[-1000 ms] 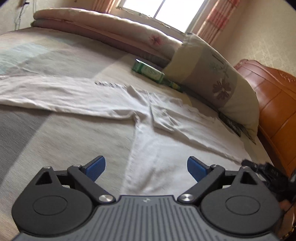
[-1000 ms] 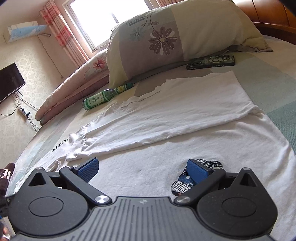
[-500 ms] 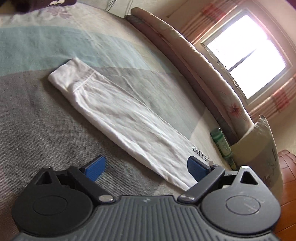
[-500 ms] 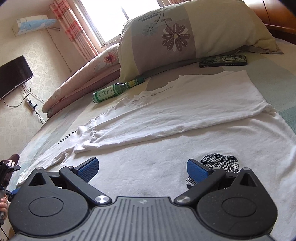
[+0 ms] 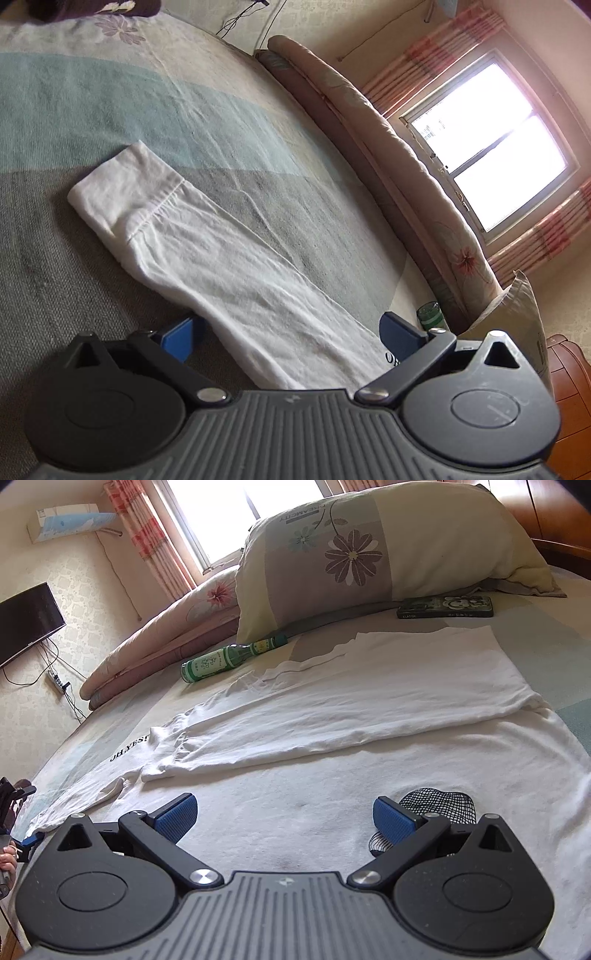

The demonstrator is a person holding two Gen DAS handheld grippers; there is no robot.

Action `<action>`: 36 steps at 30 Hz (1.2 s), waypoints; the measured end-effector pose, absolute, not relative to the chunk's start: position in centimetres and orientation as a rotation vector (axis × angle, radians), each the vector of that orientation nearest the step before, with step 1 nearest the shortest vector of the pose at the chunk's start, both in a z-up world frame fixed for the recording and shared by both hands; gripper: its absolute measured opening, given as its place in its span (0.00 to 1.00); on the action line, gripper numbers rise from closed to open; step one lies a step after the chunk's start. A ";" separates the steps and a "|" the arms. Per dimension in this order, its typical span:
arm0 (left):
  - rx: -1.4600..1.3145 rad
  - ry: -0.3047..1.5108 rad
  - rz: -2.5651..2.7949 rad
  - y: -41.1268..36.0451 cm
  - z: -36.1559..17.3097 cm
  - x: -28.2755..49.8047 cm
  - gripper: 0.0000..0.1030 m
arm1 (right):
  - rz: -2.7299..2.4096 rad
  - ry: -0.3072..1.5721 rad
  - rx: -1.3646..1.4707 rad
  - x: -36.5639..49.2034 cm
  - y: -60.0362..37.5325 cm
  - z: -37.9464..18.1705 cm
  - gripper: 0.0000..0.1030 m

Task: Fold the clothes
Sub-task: 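Lift the held cuff and carry it across the shirt body with the left gripper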

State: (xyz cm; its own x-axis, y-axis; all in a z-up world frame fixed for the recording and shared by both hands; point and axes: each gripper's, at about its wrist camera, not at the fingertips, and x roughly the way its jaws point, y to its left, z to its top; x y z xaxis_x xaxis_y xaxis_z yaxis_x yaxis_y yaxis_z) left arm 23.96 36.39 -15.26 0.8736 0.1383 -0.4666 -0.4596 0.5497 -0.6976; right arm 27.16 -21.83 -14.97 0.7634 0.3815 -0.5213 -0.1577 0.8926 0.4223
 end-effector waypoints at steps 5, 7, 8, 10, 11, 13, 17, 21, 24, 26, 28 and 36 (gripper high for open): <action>-0.935 0.337 0.450 38.5 -15.2 25.0 0.97 | 0.296 0.638 0.369 27.1 -22.0 -14.9 1.00; -0.975 0.330 0.449 38.4 -15.2 25.1 0.97 | 0.292 0.637 0.373 27.1 -22.1 -14.9 1.00; -0.987 0.337 0.420 37.9 -15.2 25.0 0.97 | 0.290 0.636 0.377 27.2 -22.1 -14.9 1.00; -1.002 0.351 0.362 37.1 -15.2 24.9 0.97 | 0.287 0.635 0.384 27.2 -22.1 -14.9 1.00; -0.986 0.358 0.345 36.7 -15.3 25.1 0.98 | 0.285 0.635 0.388 27.2 -22.1 -14.9 1.00; -0.954 0.351 0.357 37.0 -15.4 25.7 0.98 | 0.281 0.633 0.386 27.3 -22.1 -14.9 1.00; -0.975 0.321 0.418 38.7 -15.5 27.1 0.98 | 0.283 0.631 0.370 27.3 -21.9 -14.9 1.00; -0.968 0.322 0.443 38.7 -15.0 27.5 0.98 | 0.293 0.632 0.376 27.3 -22.0 -14.9 1.00; -1.004 0.288 0.450 38.8 -15.2 27.0 0.98 | 0.304 0.634 0.390 27.4 -22.1 -14.8 1.00; -1.014 0.267 0.433 38.6 -14.8 26.7 0.98 | 0.310 0.635 0.390 27.3 -22.0 -14.8 1.00; -0.997 0.270 0.416 38.0 -14.1 27.0 0.98 | 0.313 0.632 0.389 27.3 -21.9 -14.8 1.00; -0.926 0.280 0.346 36.0 -11.1 28.2 0.98 | 0.353 0.616 0.332 26.9 -20.8 -14.3 1.00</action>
